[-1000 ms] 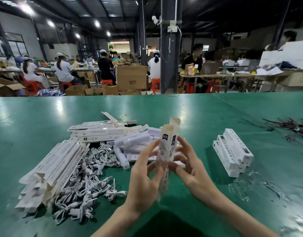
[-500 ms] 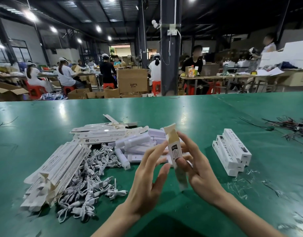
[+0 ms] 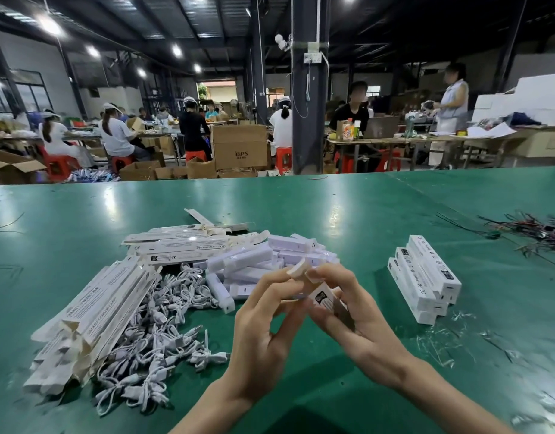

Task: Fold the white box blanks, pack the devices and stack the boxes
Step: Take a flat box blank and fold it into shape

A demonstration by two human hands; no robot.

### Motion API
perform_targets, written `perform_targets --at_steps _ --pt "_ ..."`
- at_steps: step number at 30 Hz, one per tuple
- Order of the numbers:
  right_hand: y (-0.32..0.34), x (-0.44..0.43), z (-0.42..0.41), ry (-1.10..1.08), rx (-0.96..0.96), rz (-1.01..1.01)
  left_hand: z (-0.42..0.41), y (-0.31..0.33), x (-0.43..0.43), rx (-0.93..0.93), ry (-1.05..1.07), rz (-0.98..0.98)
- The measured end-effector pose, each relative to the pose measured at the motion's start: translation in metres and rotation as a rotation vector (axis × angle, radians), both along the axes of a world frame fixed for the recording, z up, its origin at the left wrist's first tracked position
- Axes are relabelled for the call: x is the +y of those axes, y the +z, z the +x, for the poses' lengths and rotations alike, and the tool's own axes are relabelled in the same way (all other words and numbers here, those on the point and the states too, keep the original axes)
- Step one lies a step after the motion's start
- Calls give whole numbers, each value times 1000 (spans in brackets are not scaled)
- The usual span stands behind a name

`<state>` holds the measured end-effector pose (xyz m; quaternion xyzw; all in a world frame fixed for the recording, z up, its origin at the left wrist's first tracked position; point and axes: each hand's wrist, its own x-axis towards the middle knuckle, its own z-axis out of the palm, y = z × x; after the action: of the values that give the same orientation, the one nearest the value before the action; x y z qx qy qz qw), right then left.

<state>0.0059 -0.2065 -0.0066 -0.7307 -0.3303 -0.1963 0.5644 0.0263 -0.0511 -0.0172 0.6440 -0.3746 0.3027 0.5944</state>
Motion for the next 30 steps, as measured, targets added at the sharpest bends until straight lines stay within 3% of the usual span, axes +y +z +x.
perform_targets --at_steps 6,15,23,30 --pt "-2 -5 6 -88 -56 -117 -3 7 -3 45 -9 -97" --pt "-11 -9 14 -192 -120 -253 -9 14 -2 366 -96 -280" --pt "-14 -5 11 -230 -77 -178 -7 8 -4 361 -34 -231" --pt "-15 -3 9 -317 -92 -274 -8 6 -4 357 -6 -267"
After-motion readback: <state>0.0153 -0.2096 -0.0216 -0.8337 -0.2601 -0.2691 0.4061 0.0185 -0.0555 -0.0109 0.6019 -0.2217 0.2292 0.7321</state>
